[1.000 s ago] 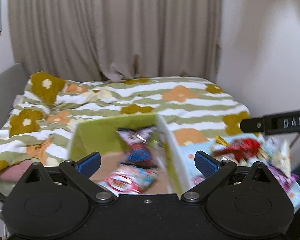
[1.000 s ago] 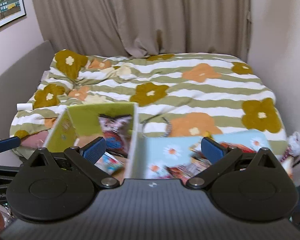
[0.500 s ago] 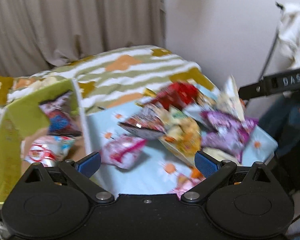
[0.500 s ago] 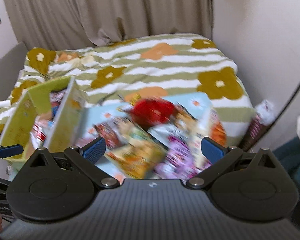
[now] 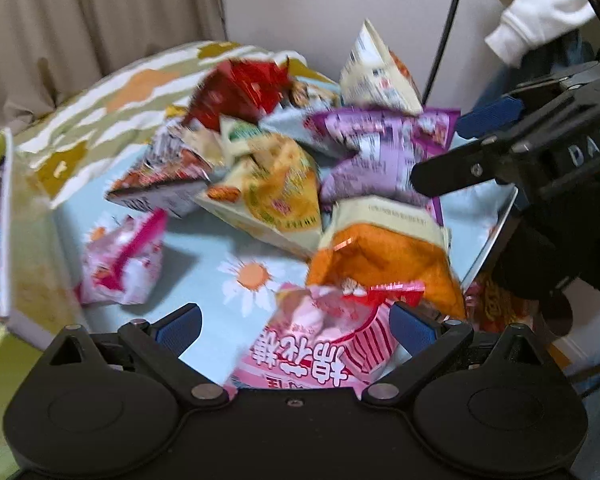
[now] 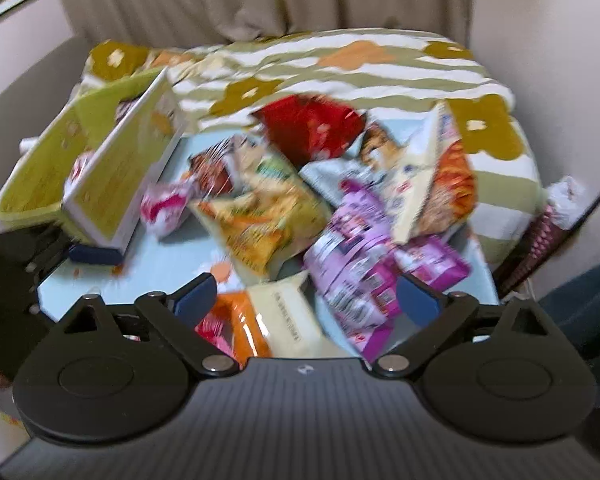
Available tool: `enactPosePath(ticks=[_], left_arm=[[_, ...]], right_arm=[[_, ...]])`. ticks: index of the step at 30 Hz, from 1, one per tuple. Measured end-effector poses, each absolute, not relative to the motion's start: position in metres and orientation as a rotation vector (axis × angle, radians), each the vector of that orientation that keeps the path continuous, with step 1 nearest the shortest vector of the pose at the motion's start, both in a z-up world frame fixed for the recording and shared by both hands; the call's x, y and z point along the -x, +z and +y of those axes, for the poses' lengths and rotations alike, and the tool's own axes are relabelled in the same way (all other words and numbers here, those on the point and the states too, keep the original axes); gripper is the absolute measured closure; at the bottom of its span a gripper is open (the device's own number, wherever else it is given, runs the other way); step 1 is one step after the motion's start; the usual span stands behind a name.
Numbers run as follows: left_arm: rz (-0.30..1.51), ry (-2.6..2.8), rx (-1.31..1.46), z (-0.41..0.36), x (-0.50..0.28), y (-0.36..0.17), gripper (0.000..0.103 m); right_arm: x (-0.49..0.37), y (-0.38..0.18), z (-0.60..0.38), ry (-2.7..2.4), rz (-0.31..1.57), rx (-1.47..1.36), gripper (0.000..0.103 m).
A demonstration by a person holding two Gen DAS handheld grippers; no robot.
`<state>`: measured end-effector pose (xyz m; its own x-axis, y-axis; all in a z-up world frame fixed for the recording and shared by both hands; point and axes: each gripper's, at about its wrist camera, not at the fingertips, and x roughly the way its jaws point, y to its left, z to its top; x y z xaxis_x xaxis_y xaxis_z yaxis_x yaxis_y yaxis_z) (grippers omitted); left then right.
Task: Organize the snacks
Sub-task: 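Grasp the pink snack bag with the left tool while the right tool grasps the orange-white bag, then carry both bags into the yellow box and open both tools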
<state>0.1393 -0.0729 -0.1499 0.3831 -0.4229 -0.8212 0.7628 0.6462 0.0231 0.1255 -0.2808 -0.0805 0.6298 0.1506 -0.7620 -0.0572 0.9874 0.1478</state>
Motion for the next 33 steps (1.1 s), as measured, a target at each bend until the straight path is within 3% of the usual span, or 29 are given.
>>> enactPosePath(ticks=[5, 8, 12, 19, 33], left_arm=[[0.950, -0.830, -0.385, -0.074, -0.150, -0.171, 0.002], [0.976, -0.841, -0.376, -0.076, -0.152, -0.179, 0.008], [0.961, -0.844, -0.377, -0.075, -0.149, -0.181, 0.015], [0.959, -0.775, -0.369, -0.060, -0.140, -0.178, 0.025], [0.973, -0.607, -0.276, -0.029, -0.138, -0.175, 0.029]], right_arm=[[-0.127, -0.099, -0.269, 0.180, 0.892, -0.070, 0.001], [-0.130, -0.109, -0.264, 0.214, 0.913, -0.051, 0.010], [-0.133, -0.118, -0.259, 0.240, 0.931, -0.011, 0.015], [-0.138, -0.126, -0.258, 0.266, 0.940, 0.010, 0.015], [-0.150, -0.148, -0.248, 0.281, 0.974, 0.074, 0.017]])
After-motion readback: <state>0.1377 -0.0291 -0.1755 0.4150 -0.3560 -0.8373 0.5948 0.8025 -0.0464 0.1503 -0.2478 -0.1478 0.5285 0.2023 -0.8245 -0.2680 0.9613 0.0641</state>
